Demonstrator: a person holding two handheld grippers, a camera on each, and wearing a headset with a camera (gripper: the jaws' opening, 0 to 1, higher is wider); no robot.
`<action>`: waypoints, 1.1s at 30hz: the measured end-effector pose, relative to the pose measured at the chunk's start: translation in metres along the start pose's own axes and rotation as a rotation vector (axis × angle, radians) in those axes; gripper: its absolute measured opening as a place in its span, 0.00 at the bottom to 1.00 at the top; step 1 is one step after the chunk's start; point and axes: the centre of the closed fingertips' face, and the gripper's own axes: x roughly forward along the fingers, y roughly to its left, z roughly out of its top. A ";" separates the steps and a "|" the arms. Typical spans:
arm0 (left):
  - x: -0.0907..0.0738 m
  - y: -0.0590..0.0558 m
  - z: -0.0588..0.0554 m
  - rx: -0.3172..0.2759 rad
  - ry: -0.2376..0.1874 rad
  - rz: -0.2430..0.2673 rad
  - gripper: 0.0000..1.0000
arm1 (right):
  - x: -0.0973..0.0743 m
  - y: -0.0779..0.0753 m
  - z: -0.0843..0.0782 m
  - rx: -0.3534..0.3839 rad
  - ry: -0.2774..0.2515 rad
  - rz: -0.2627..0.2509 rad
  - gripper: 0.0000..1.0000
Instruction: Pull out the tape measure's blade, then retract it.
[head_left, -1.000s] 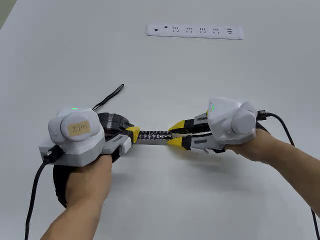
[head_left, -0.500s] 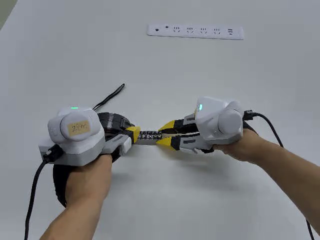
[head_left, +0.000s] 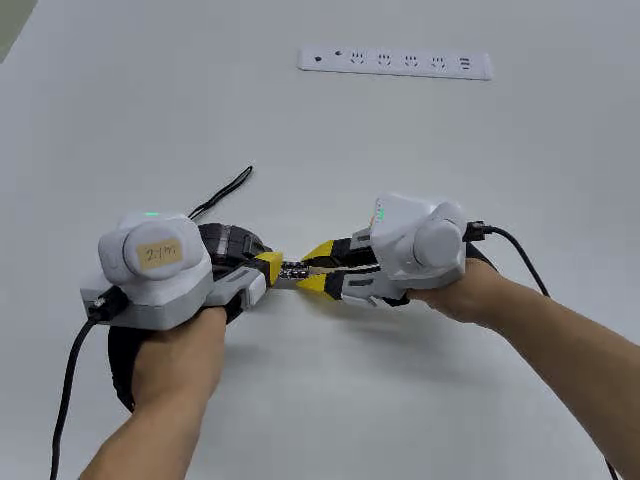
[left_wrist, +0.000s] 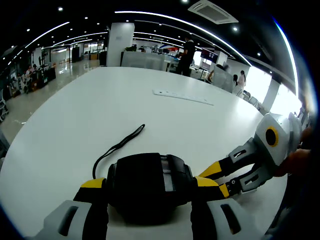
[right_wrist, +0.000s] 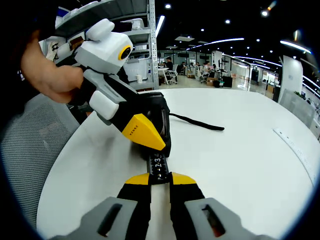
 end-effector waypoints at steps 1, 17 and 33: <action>0.000 0.000 0.000 0.000 0.000 0.000 0.64 | 0.001 0.000 0.000 0.000 0.000 0.000 0.12; 0.000 0.001 0.000 -0.006 0.004 -0.007 0.64 | 0.011 0.001 0.007 -0.009 -0.001 -0.002 0.12; 0.000 0.002 0.000 -0.019 0.001 -0.011 0.64 | 0.017 0.002 0.012 -0.016 -0.002 0.002 0.12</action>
